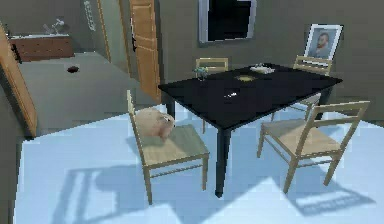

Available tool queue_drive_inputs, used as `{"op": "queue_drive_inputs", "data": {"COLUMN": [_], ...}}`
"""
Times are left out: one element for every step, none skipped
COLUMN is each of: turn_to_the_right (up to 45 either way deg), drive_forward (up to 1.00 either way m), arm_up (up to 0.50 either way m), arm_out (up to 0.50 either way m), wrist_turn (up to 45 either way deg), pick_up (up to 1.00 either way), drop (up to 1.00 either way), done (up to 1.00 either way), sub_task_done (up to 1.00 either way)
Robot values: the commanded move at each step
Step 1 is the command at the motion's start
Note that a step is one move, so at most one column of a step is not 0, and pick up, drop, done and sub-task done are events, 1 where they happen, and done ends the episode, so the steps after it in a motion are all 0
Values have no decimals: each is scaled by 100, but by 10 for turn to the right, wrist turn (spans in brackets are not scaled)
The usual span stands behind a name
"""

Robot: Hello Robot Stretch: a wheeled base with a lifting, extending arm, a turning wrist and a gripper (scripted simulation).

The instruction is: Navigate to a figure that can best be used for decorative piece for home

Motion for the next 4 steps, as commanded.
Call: {"op": "queue_drive_inputs", "data": {"turn_to_the_right": [0, -360, 0, 0], "drive_forward": [5, 0, 85, 30], "arm_up": [0, 0, 0, 0], "arm_out": [0, 0, 0, 0], "wrist_turn": [0, 0, 0, 0], "pick_up": [0, 0, 0, 0], "drop": [0, 0, 0, 0], "done": [0, 0, 0, 0], "sub_task_done": [0, 0, 0, 0]}}
